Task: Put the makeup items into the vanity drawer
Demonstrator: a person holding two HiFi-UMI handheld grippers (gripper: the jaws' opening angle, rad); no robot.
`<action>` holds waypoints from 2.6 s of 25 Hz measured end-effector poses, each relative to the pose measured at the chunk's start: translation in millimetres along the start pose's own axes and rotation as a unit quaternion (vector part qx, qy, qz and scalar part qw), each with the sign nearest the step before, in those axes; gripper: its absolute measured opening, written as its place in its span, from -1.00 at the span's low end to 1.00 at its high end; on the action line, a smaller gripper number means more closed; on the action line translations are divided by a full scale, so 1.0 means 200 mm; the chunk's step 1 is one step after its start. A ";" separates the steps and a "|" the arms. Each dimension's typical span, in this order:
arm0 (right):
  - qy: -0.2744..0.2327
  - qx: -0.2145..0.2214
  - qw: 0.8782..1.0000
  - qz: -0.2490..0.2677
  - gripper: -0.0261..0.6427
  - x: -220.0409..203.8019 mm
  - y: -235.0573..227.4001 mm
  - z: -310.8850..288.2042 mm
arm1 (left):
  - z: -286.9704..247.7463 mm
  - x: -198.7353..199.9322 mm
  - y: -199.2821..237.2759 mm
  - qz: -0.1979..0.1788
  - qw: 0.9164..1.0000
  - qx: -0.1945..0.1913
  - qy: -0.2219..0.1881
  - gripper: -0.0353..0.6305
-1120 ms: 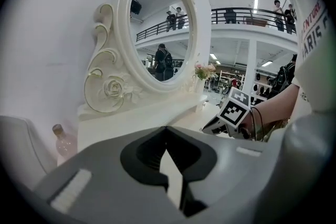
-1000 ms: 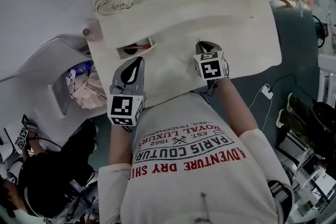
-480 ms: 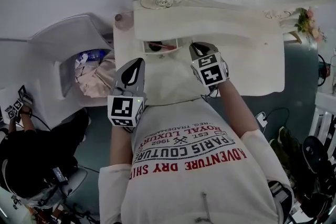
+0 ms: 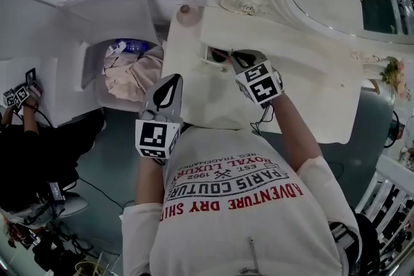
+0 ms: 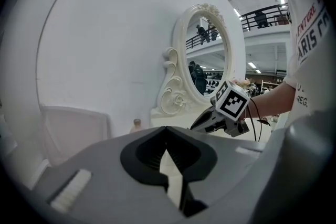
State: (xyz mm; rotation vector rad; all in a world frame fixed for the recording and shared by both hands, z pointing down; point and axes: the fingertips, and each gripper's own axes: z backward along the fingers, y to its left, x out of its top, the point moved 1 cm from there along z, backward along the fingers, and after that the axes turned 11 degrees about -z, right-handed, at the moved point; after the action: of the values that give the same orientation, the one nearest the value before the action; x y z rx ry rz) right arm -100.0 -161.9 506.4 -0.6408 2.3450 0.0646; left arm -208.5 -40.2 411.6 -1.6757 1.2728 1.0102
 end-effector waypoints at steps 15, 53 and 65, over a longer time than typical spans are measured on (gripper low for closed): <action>0.021 0.056 0.993 0.097 -0.81 0.07 0.15 -0.20 | 0.03 -0.16 0.07 0.040 0.998 0.029 0.033 -0.86; -0.332 -0.145 0.925 -0.117 -0.90 0.07 -0.06 0.99 | -0.12 0.40 -0.21 -0.089 0.987 -0.109 -0.084 -0.86; -0.344 -0.175 0.917 -0.099 -0.90 0.02 -0.05 1.08 | -0.06 0.43 -0.24 -0.081 0.987 -0.102 -0.094 -0.86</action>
State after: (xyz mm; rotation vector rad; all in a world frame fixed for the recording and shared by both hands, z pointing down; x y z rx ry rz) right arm 35.3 -125.6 340.4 -0.8581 1.5862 0.5394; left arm -144.6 -72.8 342.6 -1.7581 0.9199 1.1995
